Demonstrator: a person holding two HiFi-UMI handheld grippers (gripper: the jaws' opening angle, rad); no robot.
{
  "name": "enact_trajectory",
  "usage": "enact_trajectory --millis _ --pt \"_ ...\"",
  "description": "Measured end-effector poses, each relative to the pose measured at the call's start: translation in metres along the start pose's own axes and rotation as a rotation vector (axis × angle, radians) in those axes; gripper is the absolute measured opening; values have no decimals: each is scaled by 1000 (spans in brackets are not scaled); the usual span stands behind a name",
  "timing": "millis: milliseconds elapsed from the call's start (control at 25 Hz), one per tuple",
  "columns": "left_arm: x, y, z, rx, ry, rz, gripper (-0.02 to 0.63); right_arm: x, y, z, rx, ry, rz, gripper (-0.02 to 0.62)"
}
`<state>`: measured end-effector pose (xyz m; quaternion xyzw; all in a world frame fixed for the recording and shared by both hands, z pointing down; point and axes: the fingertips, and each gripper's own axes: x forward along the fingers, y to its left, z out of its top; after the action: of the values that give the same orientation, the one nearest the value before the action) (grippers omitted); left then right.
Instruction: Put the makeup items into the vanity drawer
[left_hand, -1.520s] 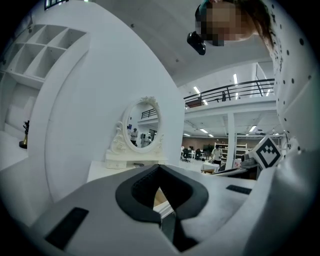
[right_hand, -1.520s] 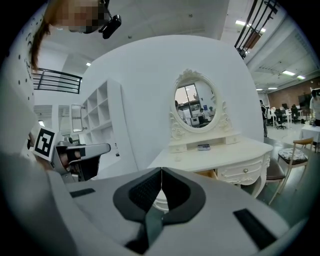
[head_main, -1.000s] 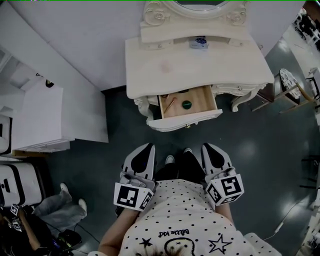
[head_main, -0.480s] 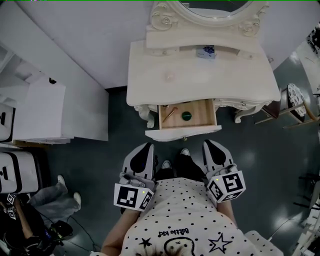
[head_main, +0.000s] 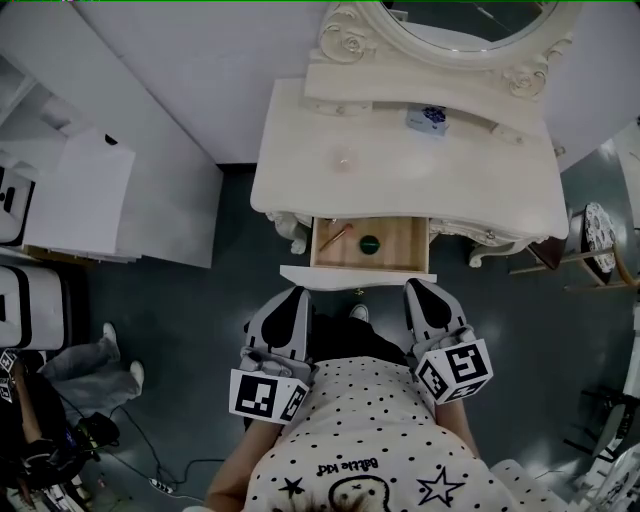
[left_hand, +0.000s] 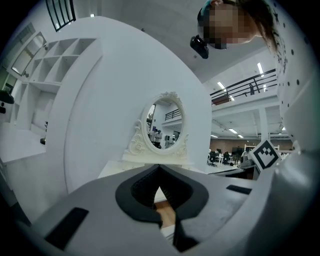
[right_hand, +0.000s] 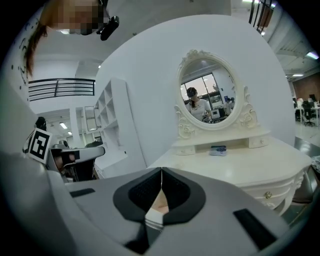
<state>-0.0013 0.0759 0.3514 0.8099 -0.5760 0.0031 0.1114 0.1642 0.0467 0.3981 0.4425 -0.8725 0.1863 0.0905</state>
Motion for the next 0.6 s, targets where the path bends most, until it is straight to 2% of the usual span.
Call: enact_trajectory --millis 280,600 --pt "4 7 -6 -22 12 39 -5 6 -3 -7 -9 49 26 9" --pt "19 28 -1 -35 9 24 -5 31 3 -1 -12 63 25 9"
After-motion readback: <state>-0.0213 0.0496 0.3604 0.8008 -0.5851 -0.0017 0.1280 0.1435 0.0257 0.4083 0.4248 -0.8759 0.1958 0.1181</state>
